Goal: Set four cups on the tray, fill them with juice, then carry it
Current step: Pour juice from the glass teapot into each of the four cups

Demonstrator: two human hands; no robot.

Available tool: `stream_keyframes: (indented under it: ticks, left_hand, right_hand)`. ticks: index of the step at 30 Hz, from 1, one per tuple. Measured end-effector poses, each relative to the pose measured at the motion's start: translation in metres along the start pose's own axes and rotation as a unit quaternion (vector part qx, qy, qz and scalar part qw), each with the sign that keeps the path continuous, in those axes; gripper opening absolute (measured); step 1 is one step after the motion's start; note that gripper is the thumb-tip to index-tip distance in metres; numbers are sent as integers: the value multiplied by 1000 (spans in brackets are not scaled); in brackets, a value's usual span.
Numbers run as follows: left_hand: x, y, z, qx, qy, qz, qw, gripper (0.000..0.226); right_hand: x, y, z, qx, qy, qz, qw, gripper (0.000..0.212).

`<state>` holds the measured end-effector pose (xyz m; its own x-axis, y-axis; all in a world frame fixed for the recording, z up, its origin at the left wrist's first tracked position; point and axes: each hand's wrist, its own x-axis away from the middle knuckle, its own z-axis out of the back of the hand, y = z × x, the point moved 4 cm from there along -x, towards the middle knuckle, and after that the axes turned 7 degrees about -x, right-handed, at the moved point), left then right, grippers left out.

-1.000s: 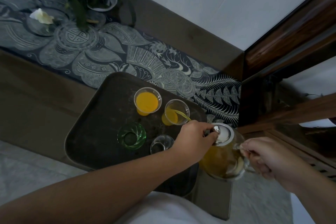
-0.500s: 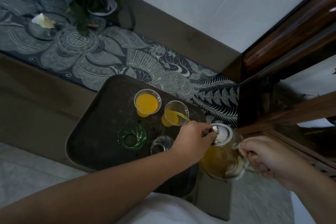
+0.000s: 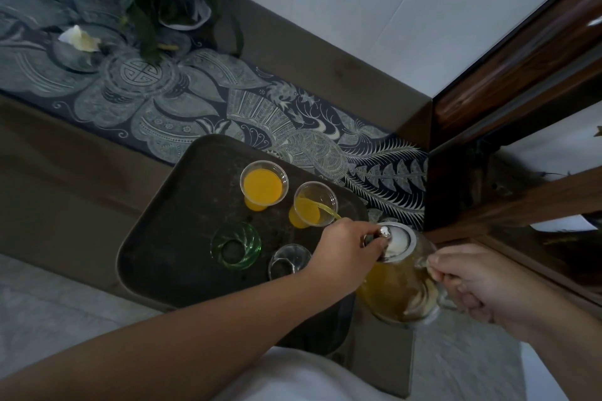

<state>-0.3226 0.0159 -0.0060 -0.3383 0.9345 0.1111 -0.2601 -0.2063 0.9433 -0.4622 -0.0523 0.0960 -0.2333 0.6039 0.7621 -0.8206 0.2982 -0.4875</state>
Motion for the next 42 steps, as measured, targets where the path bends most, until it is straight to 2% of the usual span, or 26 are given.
stream_keyframes:
  ticks: [42]
  left_hand:
    - [3,5,-6,9,-13,-14,1000,22]
  right_hand:
    - [17,-4,1,29,9,-15,999,27]
